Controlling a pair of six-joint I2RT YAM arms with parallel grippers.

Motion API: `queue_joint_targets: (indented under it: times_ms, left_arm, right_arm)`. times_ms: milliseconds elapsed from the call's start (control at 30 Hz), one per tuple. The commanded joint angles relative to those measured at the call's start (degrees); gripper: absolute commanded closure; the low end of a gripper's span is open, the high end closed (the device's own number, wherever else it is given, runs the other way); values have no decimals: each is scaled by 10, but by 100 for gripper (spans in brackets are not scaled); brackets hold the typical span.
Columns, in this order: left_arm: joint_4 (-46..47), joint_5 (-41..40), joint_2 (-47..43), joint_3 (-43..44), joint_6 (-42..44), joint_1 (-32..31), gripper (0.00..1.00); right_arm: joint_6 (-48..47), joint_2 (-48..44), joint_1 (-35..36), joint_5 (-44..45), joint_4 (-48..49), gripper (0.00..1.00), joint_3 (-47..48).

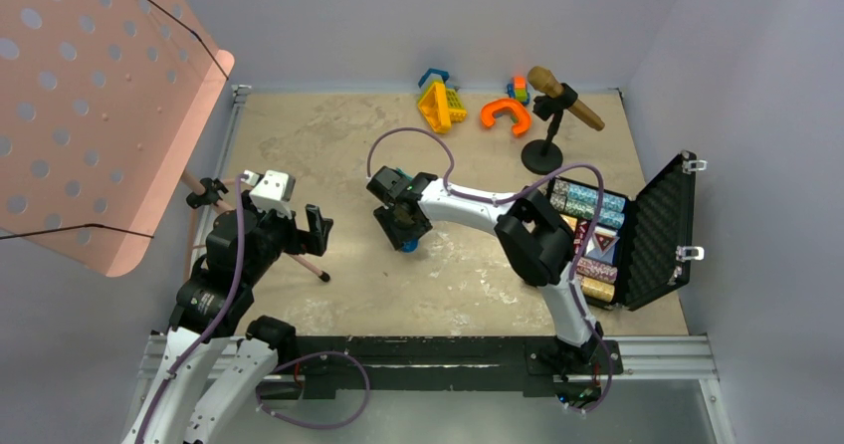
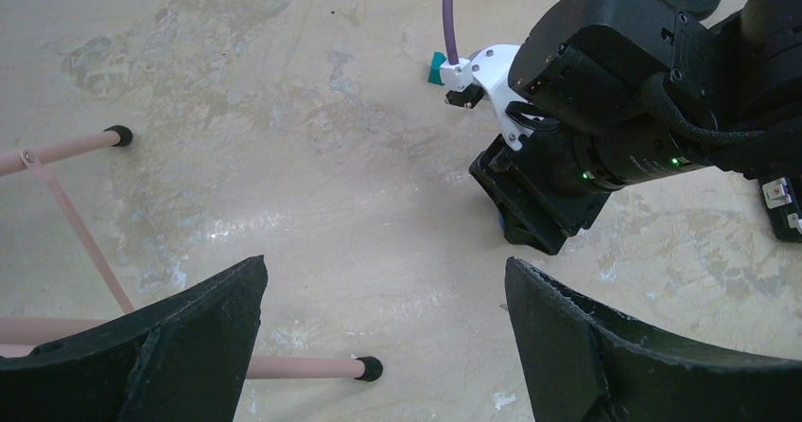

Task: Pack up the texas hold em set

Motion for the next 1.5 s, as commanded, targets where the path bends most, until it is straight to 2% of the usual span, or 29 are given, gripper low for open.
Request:
queue_joint_targets:
  times_ms: [0,167,333,600,867,1033,1167,1467]
  left_arm:
    - [12,-3,-3,3,-2,0,0]
    - [12,-4,-3,4,-2,0,0]
    - [12,-4,-2,3,-2,0,1]
    - [11,-5,-5,4,-2,0,0]
    - [13,6,-7,4,-3,0,1]
    - [13,6,-4,5,-3,0,1]
    - [9,-11,-1,6,-1,0,1]
    - [12,-5,-4,4,0,-1,0]
  right_arm:
    - [8,-54,3,0,11,92,-4]
    - [7,-103,-17,19,3,94,-22]
    - [1,-191,-76,22,12,94,-107]
    - [-31,-374,-254,11,13,94,-283]
    - [-32,-480,-456,-3,6,94,-356]
    - [-25,-492,-569,-21,28,94,-383]
    - [-25,-484,-624,-7,30,94,-389]
    - [-5,-462,-647,-13,-4,97,-402]
